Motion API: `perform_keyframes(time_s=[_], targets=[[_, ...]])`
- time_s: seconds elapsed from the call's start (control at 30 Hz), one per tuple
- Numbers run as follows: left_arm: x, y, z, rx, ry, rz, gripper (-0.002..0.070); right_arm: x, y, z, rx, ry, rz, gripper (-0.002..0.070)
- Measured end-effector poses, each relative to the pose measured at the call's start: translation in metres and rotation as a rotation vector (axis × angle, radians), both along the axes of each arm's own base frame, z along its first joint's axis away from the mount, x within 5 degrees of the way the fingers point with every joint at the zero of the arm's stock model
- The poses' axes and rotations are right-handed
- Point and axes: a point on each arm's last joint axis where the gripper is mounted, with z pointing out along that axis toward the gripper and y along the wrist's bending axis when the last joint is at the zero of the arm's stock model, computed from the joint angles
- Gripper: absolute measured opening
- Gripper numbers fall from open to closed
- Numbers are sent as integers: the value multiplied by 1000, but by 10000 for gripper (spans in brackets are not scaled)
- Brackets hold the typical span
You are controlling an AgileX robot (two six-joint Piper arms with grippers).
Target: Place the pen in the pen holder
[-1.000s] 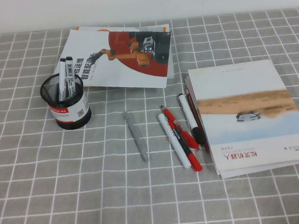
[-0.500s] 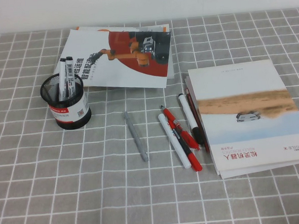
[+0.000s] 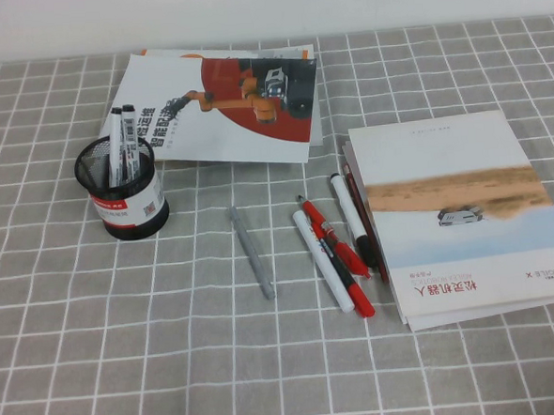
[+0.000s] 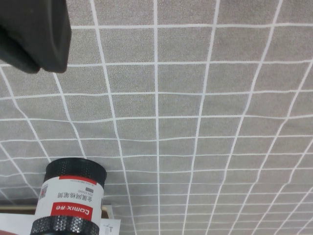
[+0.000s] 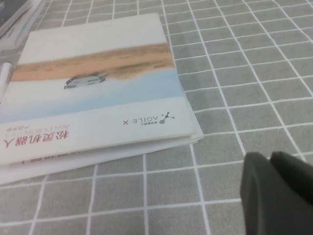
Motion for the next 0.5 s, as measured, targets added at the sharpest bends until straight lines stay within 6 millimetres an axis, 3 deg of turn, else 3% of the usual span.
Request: perform_keyframes(time_s=[0.5], targets=[[0, 0, 0, 0, 0, 0, -3, 0, 0, -1, -94, 4, 26, -12]])
